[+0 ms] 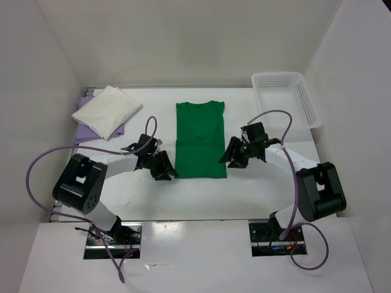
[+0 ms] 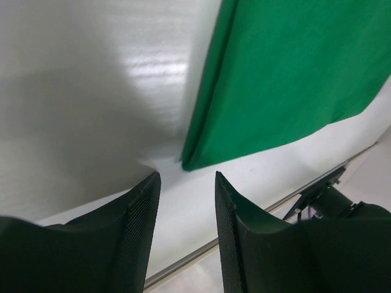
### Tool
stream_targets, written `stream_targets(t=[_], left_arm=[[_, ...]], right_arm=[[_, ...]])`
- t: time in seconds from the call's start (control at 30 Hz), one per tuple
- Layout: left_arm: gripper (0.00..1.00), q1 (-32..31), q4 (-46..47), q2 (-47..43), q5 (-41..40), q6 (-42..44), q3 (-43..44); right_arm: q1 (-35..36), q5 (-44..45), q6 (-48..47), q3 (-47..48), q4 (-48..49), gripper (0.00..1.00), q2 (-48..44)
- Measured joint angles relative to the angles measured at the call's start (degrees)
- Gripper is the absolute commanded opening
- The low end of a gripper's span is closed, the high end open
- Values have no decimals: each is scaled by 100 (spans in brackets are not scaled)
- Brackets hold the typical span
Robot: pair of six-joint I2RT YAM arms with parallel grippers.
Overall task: Fold and stack the t-shirts
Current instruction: Fold the folded rectangular tshirt in 1/3 of the way, then grab one side of the 2/3 rectangular tshirt with both arms
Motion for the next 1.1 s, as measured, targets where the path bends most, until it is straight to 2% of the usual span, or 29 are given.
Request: stream_targets(t=[0.13, 0.23, 0.43, 0.57, 0.6, 0.7, 0.77, 0.93, 1.1], left_arm=[[44, 0, 186, 205, 111, -7, 103], [39, 0, 262, 282, 197, -9, 116], [30, 0, 304, 356, 254, -4, 116], [22, 0, 304, 387, 254, 2, 116], [19, 0, 304, 396, 251, 9, 116], [5, 0, 306, 424, 251, 11, 116], [0, 0, 306, 428, 249, 17, 118], [0, 0, 118, 302, 254, 164, 111], [0, 2, -804, -647, 365, 501, -35]], right_arm=[[-173, -59, 214, -925, -22, 58, -225], [-173, -111, 369, -1156, -26, 58, -208], [-173, -96, 551, -1158, 330, 47, 120], [-173, -107, 658, -1158, 520, 29, 369], [-173, -74, 680, -1154, 562, 20, 398], [-173, 4, 754, -1154, 662, 1, 483], [-173, 4, 763, -1152, 669, 0, 490], [7, 105, 807, -1172, 490, 0, 212], [831, 101, 1106, -1344, -55, 0, -828]])
